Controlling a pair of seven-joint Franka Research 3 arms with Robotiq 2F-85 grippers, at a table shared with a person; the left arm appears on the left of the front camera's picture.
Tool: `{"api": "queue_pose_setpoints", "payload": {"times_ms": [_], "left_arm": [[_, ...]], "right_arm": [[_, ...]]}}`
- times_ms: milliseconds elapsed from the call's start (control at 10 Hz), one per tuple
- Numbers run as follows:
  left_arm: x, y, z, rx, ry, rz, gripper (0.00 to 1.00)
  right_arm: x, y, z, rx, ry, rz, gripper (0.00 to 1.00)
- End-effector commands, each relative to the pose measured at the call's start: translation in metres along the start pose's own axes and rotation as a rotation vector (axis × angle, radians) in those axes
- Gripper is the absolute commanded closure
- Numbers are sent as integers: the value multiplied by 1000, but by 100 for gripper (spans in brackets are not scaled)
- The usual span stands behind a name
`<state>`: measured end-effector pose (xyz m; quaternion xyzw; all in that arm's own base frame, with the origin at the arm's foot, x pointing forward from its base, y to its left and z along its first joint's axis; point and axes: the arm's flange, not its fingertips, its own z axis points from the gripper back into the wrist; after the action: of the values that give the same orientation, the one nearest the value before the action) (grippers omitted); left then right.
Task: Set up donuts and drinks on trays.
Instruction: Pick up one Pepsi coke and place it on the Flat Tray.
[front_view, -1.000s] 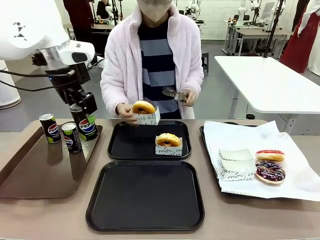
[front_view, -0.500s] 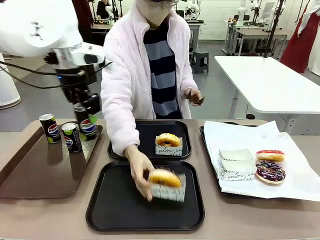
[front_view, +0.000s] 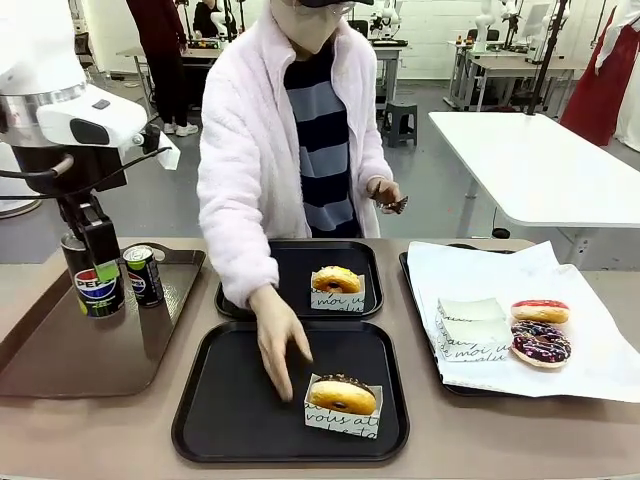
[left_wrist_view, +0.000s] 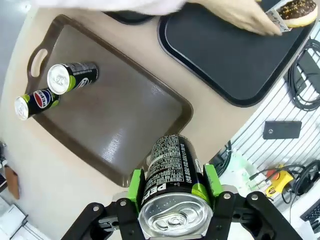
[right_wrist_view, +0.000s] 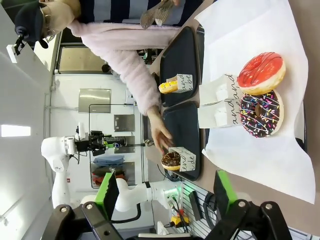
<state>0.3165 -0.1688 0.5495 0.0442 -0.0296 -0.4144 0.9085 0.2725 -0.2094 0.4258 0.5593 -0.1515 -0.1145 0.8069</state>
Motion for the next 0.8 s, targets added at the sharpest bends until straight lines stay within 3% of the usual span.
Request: {"api": "queue_pose_setpoints", "payload": {"times_ms": [0, 100, 200, 400, 700], "left_arm": [[15, 14, -4, 3, -28, 37, 42], [28, 19, -4, 16, -56, 75, 42], [59, 25, -14, -50, -149, 114, 42], [124, 37, -36, -53, -162, 170, 42], [204, 43, -74, 62, -107, 288, 42]], "right_arm": [[1, -1, 2, 14, -2, 7, 0], [1, -1, 2, 14, -2, 7, 0], [1, -1, 2, 14, -2, 7, 0], [1, -1, 2, 14, -2, 7, 0], [1, -1, 2, 14, -2, 7, 0]]}}
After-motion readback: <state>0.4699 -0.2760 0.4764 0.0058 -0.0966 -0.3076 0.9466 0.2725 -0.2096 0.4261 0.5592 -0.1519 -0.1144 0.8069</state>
